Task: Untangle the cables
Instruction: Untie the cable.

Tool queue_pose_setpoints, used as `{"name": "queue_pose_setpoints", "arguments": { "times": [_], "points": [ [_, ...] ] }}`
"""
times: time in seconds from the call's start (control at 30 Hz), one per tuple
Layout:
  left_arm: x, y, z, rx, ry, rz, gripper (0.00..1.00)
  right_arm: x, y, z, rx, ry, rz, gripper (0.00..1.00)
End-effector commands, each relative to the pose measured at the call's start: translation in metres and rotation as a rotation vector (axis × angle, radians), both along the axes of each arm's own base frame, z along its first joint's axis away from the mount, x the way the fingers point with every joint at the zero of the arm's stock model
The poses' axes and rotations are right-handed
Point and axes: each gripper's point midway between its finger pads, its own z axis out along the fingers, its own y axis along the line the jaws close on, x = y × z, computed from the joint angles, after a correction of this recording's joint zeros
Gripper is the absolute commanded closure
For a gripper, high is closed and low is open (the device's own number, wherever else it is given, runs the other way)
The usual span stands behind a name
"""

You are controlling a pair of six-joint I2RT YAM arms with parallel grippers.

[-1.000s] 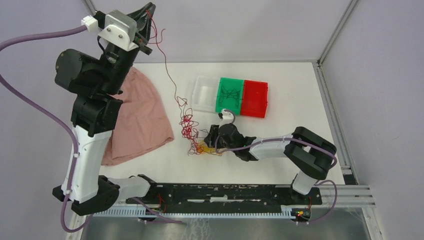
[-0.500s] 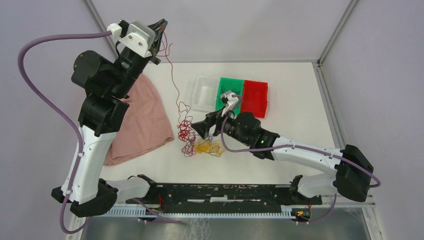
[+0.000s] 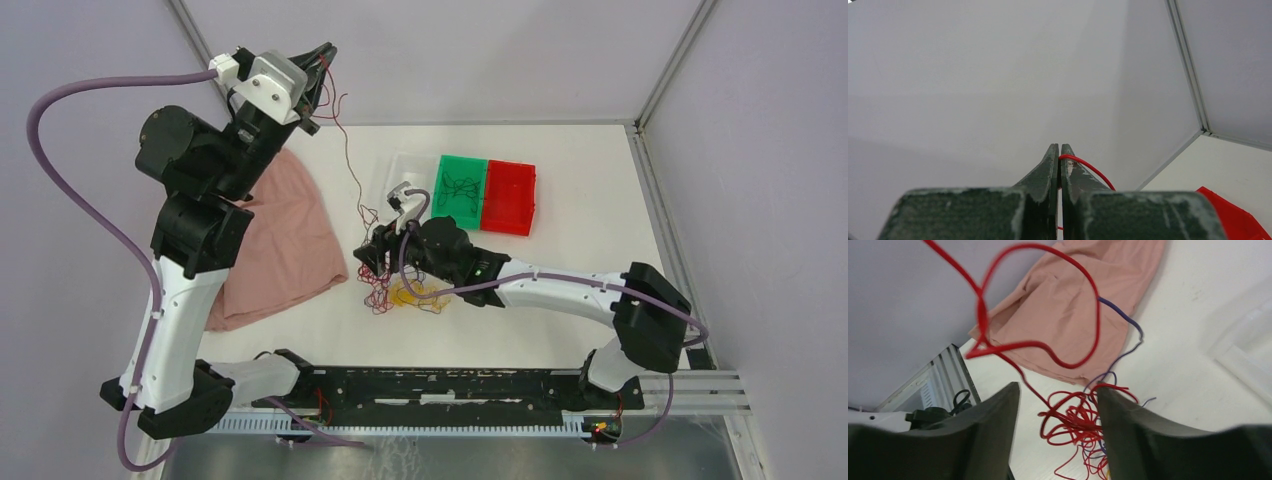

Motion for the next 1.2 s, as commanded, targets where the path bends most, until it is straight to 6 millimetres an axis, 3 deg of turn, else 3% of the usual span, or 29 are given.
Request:
{"name": "queue_pose_setpoints", "arguments": {
  "times": [0.0,0.13,0.37,0.63,0.67,0.73,0.87,1.0,1.17],
  "points": [
    [-0.018,0.005,0.024,-0.032,-0.069,-0.018,0.97,0.018,-0.002,-0.009,-0.031,0.019,-0.098,0.52],
    [-0.020,0.012,0.038,-0.035,-0.121,0.015,0.97,0.018,-0.018,-0.045,-0.063,0.071,-0.161,0.77],
    [-0.029,0.029,0.078,-0.060,-0.260,0.096,0.97,0.009,-0.038,-0.090,-0.102,0.156,-0.194,0.77],
    [-0.056,0.059,0.140,-0.145,-0.486,0.205,0.97,0.000,-0.050,-0.123,-0.123,0.221,-0.206,0.69],
    [-0.058,0.060,0.144,-0.155,-0.499,0.209,0.97,0.000,-0.051,-0.124,-0.120,0.225,-0.212,0.65],
    [-0.059,0.060,0.146,-0.158,-0.504,0.203,0.97,-0.002,-0.052,-0.124,-0.109,0.228,-0.208,0.43],
    [-0.050,0.054,0.139,-0.136,-0.481,0.202,0.97,-0.004,-0.053,-0.109,-0.076,0.216,-0.199,0.25],
    [-0.054,0.067,0.159,-0.172,-0.566,0.277,0.97,-0.005,-0.060,-0.100,-0.072,0.194,-0.202,0.22],
    [-0.088,0.092,0.197,-0.273,-0.735,0.344,0.97,-0.006,-0.072,-0.112,-0.103,0.198,-0.228,0.21]
  ]
}}
